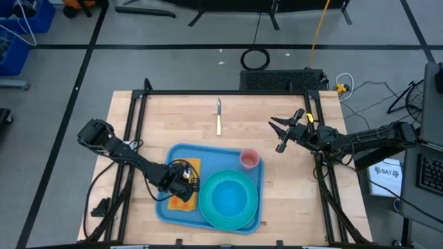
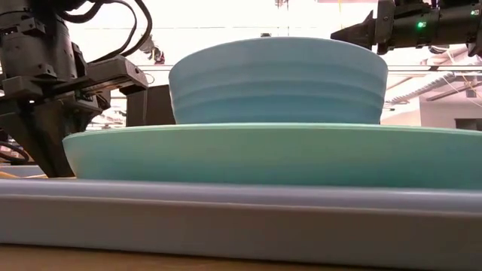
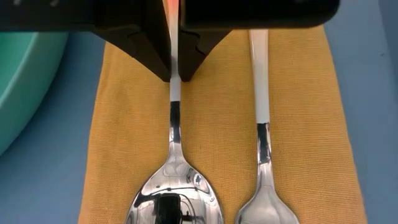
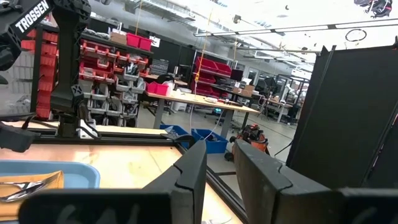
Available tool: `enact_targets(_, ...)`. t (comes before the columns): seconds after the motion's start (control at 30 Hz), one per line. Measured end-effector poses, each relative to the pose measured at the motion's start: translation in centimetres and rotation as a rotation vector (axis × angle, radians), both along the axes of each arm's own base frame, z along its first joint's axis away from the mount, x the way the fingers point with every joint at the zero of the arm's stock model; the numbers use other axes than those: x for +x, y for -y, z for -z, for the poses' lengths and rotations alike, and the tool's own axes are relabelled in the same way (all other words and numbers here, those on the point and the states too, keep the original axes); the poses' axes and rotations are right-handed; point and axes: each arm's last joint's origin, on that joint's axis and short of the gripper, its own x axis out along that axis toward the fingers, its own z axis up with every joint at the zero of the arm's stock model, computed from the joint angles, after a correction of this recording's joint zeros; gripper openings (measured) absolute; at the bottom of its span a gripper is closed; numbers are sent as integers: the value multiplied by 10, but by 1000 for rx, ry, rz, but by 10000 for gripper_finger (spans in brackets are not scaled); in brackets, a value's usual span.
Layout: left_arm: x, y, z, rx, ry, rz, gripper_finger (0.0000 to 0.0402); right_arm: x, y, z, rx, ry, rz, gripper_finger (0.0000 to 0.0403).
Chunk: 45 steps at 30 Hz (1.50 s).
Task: Set up tray
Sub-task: Put the orange spoon on the orange napkin to the right of the orange fork, then put the yellow knife on the orange napkin to the right of the orange spoon
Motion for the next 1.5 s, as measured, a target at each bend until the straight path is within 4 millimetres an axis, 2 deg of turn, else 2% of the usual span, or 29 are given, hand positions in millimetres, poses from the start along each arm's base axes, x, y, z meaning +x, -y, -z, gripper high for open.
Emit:
enact_targets(0.07,0,0,0,-1,3,8,17,0,0,0,0,0,0,77)
enact_targets(0.33,2,-1,-6,-43,23,58,106,0,0,0,0,0,0,77)
enact_targets(0.53,0,-6,-21,-12,88,58,120,0,0,0,0,0,0,77)
enact_targets(0.67,2,-20,-36,63,171,61,121,0,0,0,0,0,1,77)
enact_targets(0.77,4,-42,-49,202,226,63,121,0,0,0,0,3,0,77)
enact_targets(0.87,10,-79,-64,292,270,42,121,0,0,-1,0,8,1,77)
enact_targets(1.1,41,-183,-76,226,514,190,122,0,0,-1,10,12,0,77)
enact_targets(1.23,36,-231,-70,199,562,151,122,0,0,0,-2,-1,12,77)
enact_targets(1.3,30,-247,-69,204,550,138,122,0,1,0,-2,-1,28,77)
enact_targets(1.43,27,-265,-58,197,514,93,122,-1,1,-1,-14,-1,36,77)
enact_targets(1.5,34,-272,-56,178,523,98,122,-1,1,-1,-20,-3,39,77)
